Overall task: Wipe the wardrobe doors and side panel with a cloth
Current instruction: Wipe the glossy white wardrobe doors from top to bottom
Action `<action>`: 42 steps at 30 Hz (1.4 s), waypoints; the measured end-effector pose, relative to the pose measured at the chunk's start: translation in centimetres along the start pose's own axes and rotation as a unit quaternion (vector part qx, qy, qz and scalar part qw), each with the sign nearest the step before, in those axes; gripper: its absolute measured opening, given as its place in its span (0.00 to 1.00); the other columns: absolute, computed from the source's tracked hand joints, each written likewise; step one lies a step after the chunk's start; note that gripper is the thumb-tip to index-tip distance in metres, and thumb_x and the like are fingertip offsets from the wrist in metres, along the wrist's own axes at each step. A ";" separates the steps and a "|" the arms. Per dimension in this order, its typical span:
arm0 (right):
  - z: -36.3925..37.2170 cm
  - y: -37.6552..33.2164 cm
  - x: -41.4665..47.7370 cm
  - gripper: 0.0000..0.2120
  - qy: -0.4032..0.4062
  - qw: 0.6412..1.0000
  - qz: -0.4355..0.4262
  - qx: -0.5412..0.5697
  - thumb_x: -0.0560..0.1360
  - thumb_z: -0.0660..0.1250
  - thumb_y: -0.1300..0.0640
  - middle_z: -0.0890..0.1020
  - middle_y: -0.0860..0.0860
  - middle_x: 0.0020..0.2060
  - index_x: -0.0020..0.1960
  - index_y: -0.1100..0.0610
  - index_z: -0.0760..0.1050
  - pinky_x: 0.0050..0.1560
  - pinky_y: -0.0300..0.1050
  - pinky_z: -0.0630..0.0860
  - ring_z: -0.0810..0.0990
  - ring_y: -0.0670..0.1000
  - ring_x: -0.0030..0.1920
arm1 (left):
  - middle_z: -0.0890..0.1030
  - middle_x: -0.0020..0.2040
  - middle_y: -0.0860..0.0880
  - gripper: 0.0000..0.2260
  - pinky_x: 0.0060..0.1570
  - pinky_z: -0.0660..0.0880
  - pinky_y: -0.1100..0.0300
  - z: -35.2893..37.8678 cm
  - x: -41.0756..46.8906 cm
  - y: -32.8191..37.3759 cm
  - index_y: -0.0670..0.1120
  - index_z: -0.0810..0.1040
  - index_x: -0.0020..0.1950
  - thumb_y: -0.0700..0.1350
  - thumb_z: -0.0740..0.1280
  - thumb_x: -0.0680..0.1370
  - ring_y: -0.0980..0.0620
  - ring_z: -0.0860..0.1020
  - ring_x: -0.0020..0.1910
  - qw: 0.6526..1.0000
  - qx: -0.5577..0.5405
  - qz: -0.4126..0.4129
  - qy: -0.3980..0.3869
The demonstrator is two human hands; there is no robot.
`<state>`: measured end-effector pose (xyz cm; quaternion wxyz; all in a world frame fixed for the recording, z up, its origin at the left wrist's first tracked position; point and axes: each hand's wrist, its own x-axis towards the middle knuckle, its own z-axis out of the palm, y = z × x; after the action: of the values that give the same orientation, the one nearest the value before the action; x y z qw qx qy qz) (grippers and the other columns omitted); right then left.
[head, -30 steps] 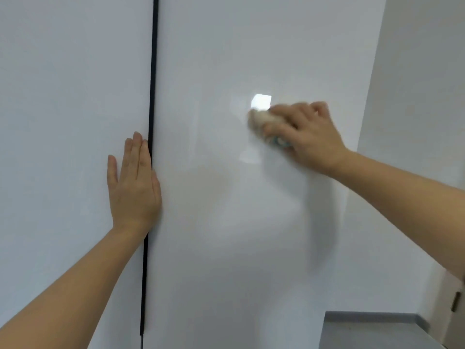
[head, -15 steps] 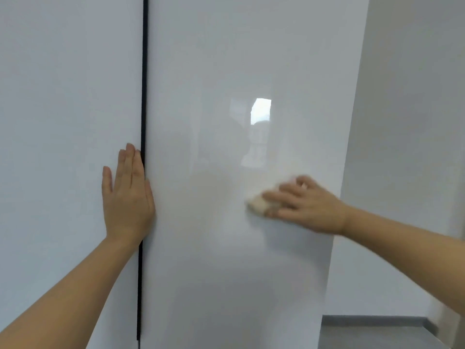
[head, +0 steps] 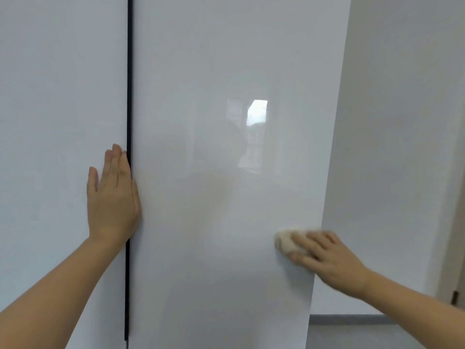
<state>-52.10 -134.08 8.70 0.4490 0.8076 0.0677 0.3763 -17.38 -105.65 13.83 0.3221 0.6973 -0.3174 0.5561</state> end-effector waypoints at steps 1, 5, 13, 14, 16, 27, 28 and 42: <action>-0.1 -0.4 -0.5 0.21 -0.013 0.999 -0.034 -0.001 0.74 0.52 0.68 0.70 0.56 0.63 0.62 0.51 0.69 0.50 0.51 0.65 0.72 0.59 0.53 | 0.55 0.78 0.41 0.23 0.74 0.52 0.44 0.1 -0.1 0.1 0.36 0.54 0.77 0.39 0.49 0.81 0.46 0.55 0.77 1.000 0.000 -0.002 0.000; -0.7 1.6 5.0 0.17 0.056 0.997 -0.047 0.020 0.77 0.59 0.64 0.72 0.54 0.61 0.60 0.48 0.72 0.50 0.51 0.66 0.73 0.57 0.54 | 0.55 0.78 0.41 0.23 0.74 0.53 0.44 -0.2 -0.2 0.1 0.36 0.54 0.77 0.40 0.48 0.82 0.45 0.55 0.77 1.000 0.004 0.000 -0.010; -2.0 1.5 23.9 0.17 0.211 0.960 0.135 0.121 0.70 0.59 0.65 0.77 0.54 0.53 0.50 0.51 0.82 0.42 0.50 0.68 0.71 0.56 0.49 | 0.56 0.78 0.44 0.24 0.72 0.55 0.42 -1.3 0.2 -0.7 0.38 0.55 0.77 0.44 0.48 0.82 0.49 0.55 0.77 0.998 0.032 0.017 -0.047; -2.3 1.2 26.0 0.17 0.209 0.957 0.145 0.137 0.70 0.58 0.65 0.79 0.56 0.52 0.49 0.52 0.83 0.41 0.51 0.70 0.71 0.57 0.48 | 0.56 0.78 0.44 0.24 0.71 0.55 0.42 -1.4 0.3 -0.8 0.39 0.56 0.77 0.44 0.48 0.82 0.49 0.55 0.77 0.998 0.032 0.013 -0.050; -2.6 0.7 28.6 0.18 0.200 0.953 0.164 0.158 0.69 0.58 0.66 0.79 0.58 0.51 0.49 0.54 0.82 0.39 0.54 0.72 0.73 0.60 0.47 | 0.56 0.78 0.45 0.24 0.71 0.55 0.41 -1.8 0.4 -0.7 0.40 0.56 0.77 0.46 0.47 0.81 0.50 0.56 0.77 0.997 0.027 0.017 -0.066; -4.4 -1.3 24.9 0.22 0.082 0.971 0.090 0.206 0.75 0.61 0.59 0.75 0.54 0.64 0.69 0.55 0.69 0.51 0.53 0.74 0.75 0.57 0.56 | 0.72 0.70 0.48 0.24 0.64 0.63 0.53 -5.9 4.5 2.7 0.43 0.70 0.70 0.52 0.64 0.76 0.53 0.71 0.66 0.987 -0.078 0.143 0.004; -4.5 -1.2 24.6 0.22 0.091 0.961 0.122 0.231 0.75 0.64 0.60 0.76 0.54 0.63 0.69 0.56 0.69 0.52 0.53 0.74 0.75 0.56 0.56 | 0.74 0.68 0.49 0.23 0.61 0.64 0.53 -5.8 5.0 3.3 0.44 0.72 0.68 0.52 0.66 0.76 0.52 0.74 0.64 0.984 -0.079 0.158 0.002; -4.9 -1.6 28.7 0.06 0.223 0.916 0.246 0.227 0.71 0.72 0.62 0.81 0.54 0.49 0.48 0.61 0.80 0.43 0.47 0.76 0.77 0.57 0.49 | 0.81 0.42 0.44 0.03 0.40 0.69 0.53 -4.6 10.1 3.1 0.39 0.79 0.40 0.32 0.70 0.71 0.43 0.78 0.37 0.955 -0.079 0.260 0.121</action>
<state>-34.71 -117.05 24.70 0.1204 0.7739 0.0488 0.6198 -20.64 -104.65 24.87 0.2568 0.4903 -0.4890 0.6742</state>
